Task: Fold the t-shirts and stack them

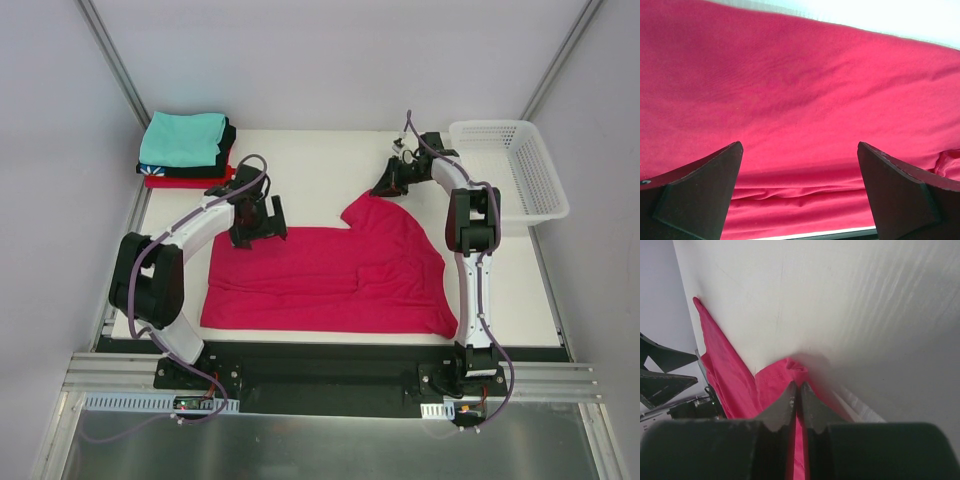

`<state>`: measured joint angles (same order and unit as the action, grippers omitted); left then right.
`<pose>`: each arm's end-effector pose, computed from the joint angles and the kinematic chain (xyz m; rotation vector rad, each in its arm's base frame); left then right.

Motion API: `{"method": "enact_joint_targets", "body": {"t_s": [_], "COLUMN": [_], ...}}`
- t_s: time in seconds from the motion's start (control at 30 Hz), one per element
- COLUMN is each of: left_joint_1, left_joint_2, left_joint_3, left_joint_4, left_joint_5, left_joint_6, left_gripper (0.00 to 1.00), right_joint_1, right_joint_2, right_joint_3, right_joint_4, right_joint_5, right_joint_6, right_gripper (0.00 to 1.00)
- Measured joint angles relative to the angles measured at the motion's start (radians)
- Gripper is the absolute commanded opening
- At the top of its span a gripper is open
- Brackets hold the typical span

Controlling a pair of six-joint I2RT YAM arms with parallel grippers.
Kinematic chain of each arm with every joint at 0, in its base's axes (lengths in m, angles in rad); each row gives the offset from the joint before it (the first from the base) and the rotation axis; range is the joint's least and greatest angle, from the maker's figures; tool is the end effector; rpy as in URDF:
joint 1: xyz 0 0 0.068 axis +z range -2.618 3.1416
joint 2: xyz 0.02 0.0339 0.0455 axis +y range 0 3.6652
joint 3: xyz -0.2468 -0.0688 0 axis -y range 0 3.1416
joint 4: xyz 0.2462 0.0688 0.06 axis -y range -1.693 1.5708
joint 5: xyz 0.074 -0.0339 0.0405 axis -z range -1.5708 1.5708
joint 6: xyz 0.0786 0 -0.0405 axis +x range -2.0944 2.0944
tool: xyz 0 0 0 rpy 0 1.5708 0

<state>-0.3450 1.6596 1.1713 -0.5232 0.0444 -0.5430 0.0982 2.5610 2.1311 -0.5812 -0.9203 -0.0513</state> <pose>0.3455 -0.1279 0.1675 -0.2432 2.6186 -0.3771 0.5310 0.1152 0.0978 -0.5115 2.3283 1.1853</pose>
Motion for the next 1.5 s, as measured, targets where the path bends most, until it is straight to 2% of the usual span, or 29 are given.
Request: {"method": "enact_joint_targets", "body": {"t_s": [0.3,0.47,0.63,0.93,1.03,1.3,1.5], "left_joint_1": [0.04,0.162,0.284,0.356,0.368,0.402,0.429], "left_joint_2": [-0.011,-0.006,0.069,0.258,0.286,0.39,0.413], "left_joint_3": [-0.013,-0.006,0.092,0.303,0.364,0.658,0.665], "left_joint_4": [0.002,0.022,0.033,0.024,-0.023,-0.299,-0.42], "left_joint_5": [0.014,0.064,0.063,0.117,0.13,0.107,0.082], "left_joint_6": [-0.005,-0.019,-0.018,0.029,0.039,0.086,0.109], "left_gripper": [0.99,0.99,0.94,0.9,0.89,0.84,0.74], "right_joint_1": [0.002,0.002,0.002,0.002,0.002,0.003,0.006], "right_joint_2": [0.0,-0.003,-0.024,-0.104,-0.113,-0.14,-0.158], "right_joint_3": [0.001,0.0,-0.009,-0.063,-0.073,-0.15,-0.163], "right_joint_4": [-0.022,-0.028,-0.032,-0.035,-0.035,-0.047,-0.053], "right_joint_5": [0.015,0.019,0.024,0.027,0.029,0.046,0.051], "right_joint_6": [-0.008,-0.014,-0.017,-0.018,-0.019,-0.028,-0.028], "right_gripper": [0.01,0.01,0.01,0.01,0.01,0.01,0.01]}}
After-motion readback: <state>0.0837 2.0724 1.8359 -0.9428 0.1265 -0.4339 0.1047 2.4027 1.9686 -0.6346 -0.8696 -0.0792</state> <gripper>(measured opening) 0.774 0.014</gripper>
